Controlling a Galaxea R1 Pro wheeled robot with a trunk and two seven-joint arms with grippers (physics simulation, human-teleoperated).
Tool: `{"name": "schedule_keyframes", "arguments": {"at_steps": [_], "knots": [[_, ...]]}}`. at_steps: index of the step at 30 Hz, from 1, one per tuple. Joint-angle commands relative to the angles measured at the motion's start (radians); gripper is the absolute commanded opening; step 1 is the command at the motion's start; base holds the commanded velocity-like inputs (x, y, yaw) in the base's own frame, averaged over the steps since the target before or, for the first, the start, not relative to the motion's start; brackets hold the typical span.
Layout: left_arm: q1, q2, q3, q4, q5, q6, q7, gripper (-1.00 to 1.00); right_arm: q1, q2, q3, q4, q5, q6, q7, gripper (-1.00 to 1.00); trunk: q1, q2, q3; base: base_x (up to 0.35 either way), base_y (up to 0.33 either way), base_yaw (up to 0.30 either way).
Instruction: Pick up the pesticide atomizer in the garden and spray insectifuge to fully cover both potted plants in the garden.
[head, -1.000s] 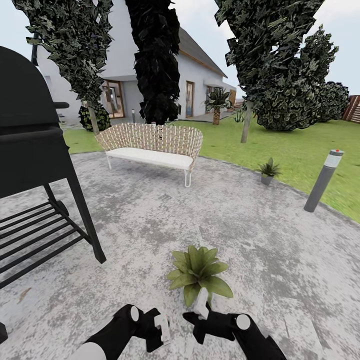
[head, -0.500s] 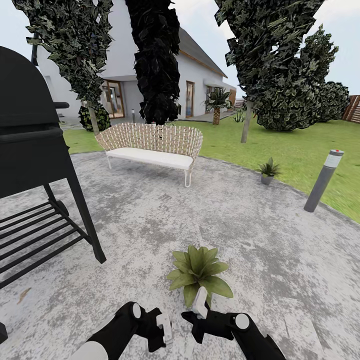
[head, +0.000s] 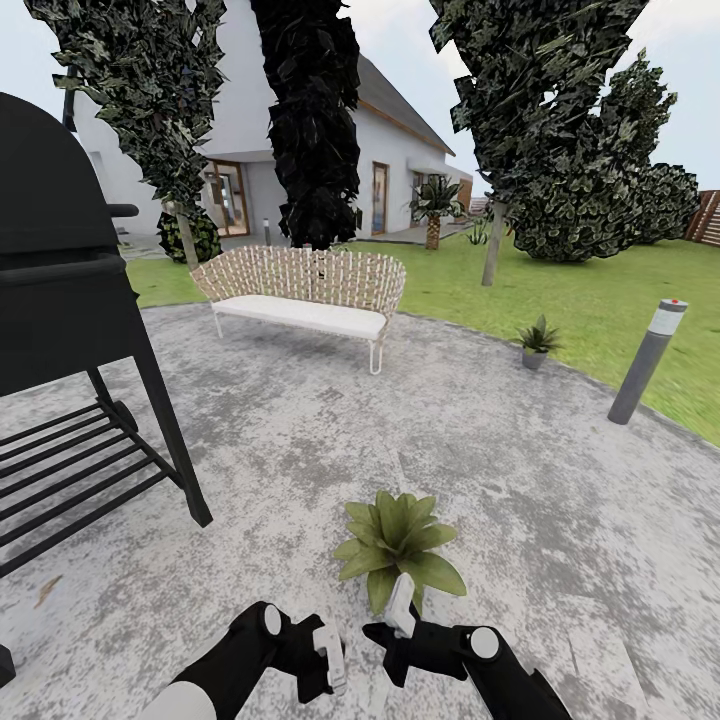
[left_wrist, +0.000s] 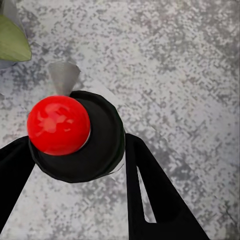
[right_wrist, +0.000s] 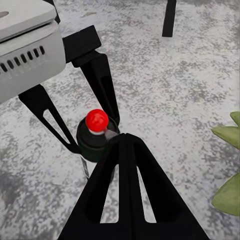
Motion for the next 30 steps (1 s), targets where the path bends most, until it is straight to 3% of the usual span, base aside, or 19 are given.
{"name": "schedule_keyframes", "arguments": {"at_steps": [1,7,12,30], "knots": [[0.000,0.000,0.000,-0.002,-0.003,0.002,-0.004,-1.00,0.000,0.001,-0.001,-0.001,0.010,-0.006,0.001,-1.00,0.000,0.000,-0.001,0.000,0.000,0.000],[0.000,0.000,0.001,-0.001,0.014,0.000,-0.014,-1.00,0.000,0.001,-0.001,-0.001,0.010,-0.006,0.001,-1.00,0.000,0.000,-0.001,0.000,0.000,0.000],[0.000,0.000,0.000,-0.002,0.052,-0.003,-0.039,-1.00,0.000,0.001,-0.001,0.000,0.010,-0.006,0.000,-1.00,0.000,0.000,-0.001,0.000,0.000,0.000],[-0.001,-0.001,0.000,-0.003,0.105,-0.005,-0.041,-1.00,0.000,0.001,-0.001,0.000,0.010,-0.006,0.001,-1.00,0.000,0.000,-0.001,0.000,0.000,0.000]]}}
